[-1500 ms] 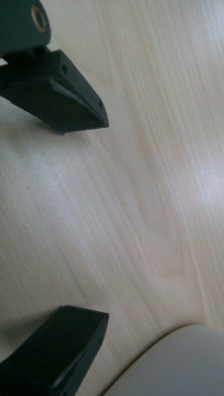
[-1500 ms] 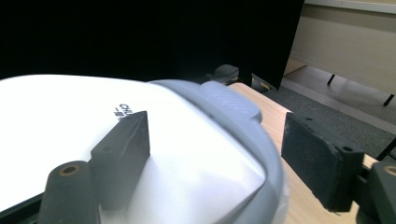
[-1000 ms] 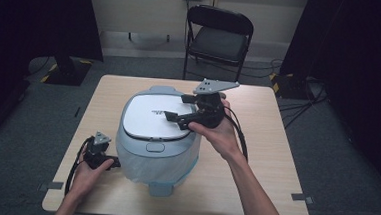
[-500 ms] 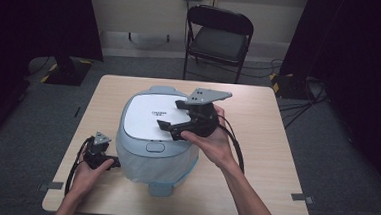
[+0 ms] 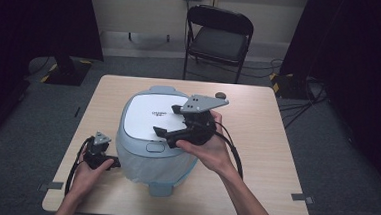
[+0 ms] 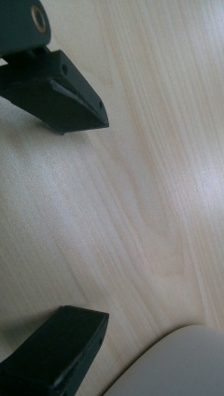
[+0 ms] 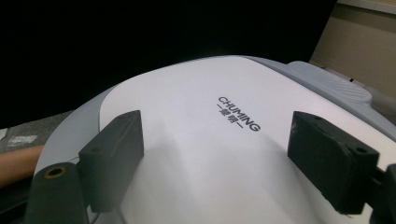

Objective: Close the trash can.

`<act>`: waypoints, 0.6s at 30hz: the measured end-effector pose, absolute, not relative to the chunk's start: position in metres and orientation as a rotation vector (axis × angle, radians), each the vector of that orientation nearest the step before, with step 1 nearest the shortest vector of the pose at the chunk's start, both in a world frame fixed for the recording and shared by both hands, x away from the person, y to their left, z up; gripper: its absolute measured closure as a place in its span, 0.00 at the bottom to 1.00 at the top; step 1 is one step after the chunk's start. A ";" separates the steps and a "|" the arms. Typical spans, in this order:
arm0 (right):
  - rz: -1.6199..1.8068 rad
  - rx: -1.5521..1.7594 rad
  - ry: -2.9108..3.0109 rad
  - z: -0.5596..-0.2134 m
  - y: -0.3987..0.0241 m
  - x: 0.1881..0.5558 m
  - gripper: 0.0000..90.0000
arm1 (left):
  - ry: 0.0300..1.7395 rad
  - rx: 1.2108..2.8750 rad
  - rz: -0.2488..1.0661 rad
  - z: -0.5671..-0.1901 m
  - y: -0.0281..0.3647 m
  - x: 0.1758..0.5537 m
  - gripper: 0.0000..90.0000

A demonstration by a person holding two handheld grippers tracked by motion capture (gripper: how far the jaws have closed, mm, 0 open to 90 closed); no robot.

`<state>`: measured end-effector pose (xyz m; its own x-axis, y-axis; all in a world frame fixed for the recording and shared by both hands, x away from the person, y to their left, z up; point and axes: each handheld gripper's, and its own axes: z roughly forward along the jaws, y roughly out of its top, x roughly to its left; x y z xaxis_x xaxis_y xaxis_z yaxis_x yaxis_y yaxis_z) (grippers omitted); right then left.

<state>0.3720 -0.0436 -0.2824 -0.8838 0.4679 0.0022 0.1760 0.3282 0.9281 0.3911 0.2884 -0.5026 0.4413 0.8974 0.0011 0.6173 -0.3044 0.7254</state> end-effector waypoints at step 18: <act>1.566 0.606 2.309 -0.283 -0.045 0.367 0.24 | 1.270 2.034 0.547 -0.503 0.288 0.391 0.07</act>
<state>0.3670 -0.0451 -0.2832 -0.8711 0.4911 -0.0005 0.1813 0.3226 0.9290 0.3909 0.2883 -0.5025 0.4388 0.8986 0.0014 0.6184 -0.3030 0.7251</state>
